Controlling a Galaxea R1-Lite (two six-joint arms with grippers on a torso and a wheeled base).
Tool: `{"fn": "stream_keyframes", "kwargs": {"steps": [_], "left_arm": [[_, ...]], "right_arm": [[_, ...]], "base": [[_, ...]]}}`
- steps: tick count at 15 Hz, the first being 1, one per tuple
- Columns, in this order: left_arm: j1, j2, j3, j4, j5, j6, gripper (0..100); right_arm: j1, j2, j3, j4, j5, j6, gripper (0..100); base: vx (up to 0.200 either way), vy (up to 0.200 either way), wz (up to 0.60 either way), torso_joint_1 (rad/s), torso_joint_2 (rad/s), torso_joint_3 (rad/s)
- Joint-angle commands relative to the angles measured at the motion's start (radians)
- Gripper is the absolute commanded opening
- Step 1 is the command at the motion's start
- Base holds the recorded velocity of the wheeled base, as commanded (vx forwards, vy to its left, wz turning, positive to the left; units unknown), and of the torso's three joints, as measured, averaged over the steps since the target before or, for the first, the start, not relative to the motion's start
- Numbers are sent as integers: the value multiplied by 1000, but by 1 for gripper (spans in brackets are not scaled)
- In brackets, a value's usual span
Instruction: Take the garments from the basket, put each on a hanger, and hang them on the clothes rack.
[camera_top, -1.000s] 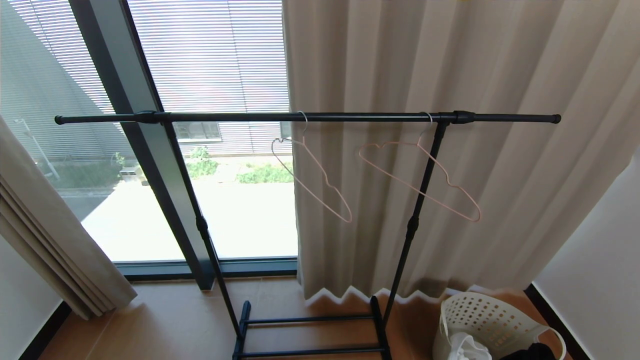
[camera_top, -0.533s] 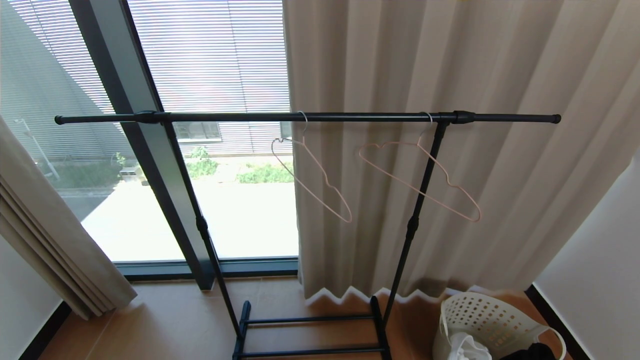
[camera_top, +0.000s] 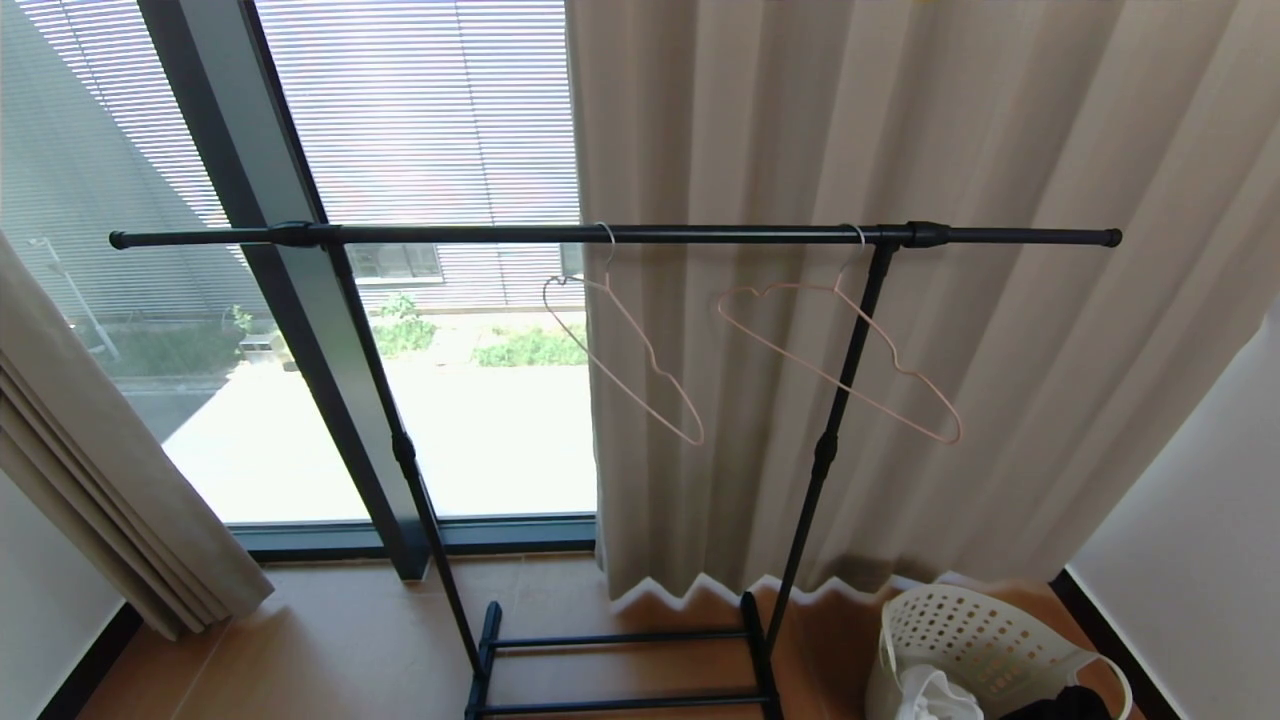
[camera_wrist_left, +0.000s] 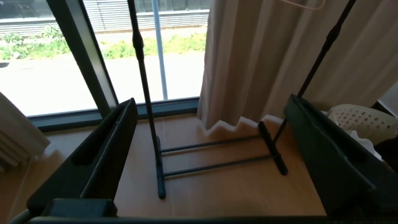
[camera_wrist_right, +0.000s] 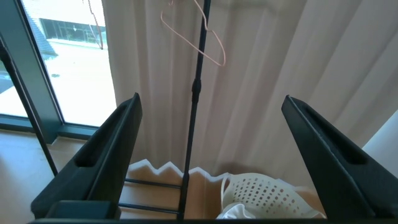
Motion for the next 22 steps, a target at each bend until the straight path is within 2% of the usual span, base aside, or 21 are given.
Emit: {"fn": "stream_keyframes", "kwargs": {"steps": [1,6,22], "left_arm": [[-2,1,0,0,0,0,100],[0,1,-3,0,-39,-9,100],[0,1,-5,0,-40,-20,100]], "right_arm": [[0,-1,0,-1,0,0,100],[0,-1,0,1,8,-1,100],[3,7,0,2,1,22,100]], "base": [[0,0,0,0,0,0],[0,0,0,0,0,0],[0,0,0,-4,7,5]]}}
